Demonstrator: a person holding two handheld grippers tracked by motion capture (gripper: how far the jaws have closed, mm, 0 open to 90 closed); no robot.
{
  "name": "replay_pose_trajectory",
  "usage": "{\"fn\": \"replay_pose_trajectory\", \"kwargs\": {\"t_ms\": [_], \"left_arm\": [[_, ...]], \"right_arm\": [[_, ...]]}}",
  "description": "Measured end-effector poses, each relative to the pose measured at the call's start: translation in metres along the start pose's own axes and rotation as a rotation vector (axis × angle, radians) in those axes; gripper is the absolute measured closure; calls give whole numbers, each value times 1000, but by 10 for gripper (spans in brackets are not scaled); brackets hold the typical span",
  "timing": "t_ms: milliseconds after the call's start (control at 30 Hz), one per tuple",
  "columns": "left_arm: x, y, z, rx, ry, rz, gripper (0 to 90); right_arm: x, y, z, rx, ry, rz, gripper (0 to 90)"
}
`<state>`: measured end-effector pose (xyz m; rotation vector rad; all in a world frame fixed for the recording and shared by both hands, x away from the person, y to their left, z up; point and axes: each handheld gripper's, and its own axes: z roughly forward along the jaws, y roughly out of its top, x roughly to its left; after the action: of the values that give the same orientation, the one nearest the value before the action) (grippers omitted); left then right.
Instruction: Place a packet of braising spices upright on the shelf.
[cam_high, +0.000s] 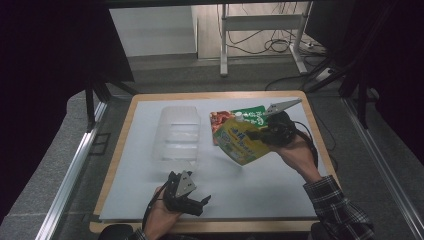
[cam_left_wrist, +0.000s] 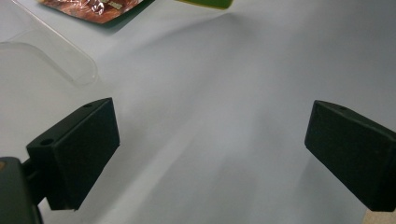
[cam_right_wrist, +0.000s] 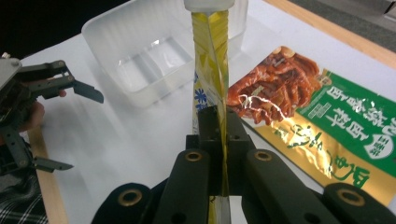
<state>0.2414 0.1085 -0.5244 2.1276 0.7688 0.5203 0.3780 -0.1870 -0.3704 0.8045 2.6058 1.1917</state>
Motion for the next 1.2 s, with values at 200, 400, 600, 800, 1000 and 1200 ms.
{"fn": "replay_pose_trajectory", "kwargs": {"t_ms": [200,400,600,800,1000,1200], "left_arm": [[0,-1,-3,-10,4,-1,25],[0,-3,-6,-20,5,1,25],[0,-3,-8,-23,9,17,25],[-2,-4,-10,-36,8,17,24],[-3,-5,-9,-38,2,18,24],[-4,-4,-7,-30,-5,35,19]], "right_arm": [[-2,7,0,-16,-1,-14,891],[-6,15,4,-15,2,-23,891],[-7,23,7,-25,14,-34,891],[-8,34,11,-29,17,-51,892],[-9,45,15,-33,20,-65,892],[-12,56,21,-39,30,-70,892]]}}
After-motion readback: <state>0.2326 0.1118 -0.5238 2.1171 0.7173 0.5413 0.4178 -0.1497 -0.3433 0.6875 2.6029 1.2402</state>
